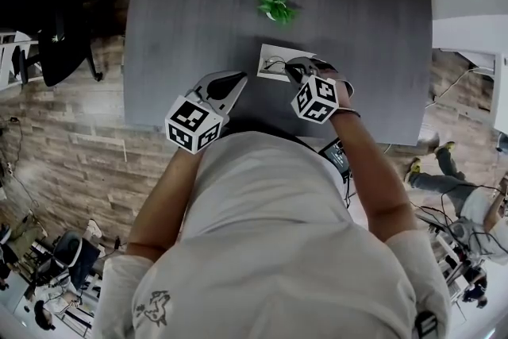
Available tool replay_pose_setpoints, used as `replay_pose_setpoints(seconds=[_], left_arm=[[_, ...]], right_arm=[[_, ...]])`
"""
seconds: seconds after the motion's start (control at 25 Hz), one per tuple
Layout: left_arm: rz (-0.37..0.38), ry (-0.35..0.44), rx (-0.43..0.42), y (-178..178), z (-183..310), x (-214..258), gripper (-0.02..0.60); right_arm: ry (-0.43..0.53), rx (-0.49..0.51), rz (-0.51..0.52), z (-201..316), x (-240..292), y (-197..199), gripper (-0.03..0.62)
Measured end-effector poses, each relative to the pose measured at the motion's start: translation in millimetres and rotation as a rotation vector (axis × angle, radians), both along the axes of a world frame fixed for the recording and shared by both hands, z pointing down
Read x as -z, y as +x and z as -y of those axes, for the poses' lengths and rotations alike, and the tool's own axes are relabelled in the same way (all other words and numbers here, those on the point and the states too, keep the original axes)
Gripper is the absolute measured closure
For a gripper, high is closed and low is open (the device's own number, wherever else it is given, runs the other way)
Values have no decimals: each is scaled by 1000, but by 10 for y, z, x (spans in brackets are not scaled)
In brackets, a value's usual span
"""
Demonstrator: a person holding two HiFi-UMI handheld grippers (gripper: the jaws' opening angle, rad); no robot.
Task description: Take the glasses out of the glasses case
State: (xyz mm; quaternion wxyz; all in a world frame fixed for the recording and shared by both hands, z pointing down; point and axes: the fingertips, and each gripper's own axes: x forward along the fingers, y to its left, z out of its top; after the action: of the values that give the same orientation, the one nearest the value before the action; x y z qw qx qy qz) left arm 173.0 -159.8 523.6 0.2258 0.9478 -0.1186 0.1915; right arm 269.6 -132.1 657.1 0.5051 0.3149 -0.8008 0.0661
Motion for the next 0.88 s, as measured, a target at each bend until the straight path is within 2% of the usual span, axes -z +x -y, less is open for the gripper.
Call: replay_pose_setpoints(seconds=[0.36,0.6,0.88], left_arm=[[-18,74,-5,-34,-56,287,571],[-12,115,-10,-147,-115,417,571],[-44,150,-61,-271,-140,622,571]], right_arm=[[79,-90,110,-45,578,-98,580],[135,-197,267,-99,1022,-145,580],[221,-297,356,-173,1467,-253,580]])
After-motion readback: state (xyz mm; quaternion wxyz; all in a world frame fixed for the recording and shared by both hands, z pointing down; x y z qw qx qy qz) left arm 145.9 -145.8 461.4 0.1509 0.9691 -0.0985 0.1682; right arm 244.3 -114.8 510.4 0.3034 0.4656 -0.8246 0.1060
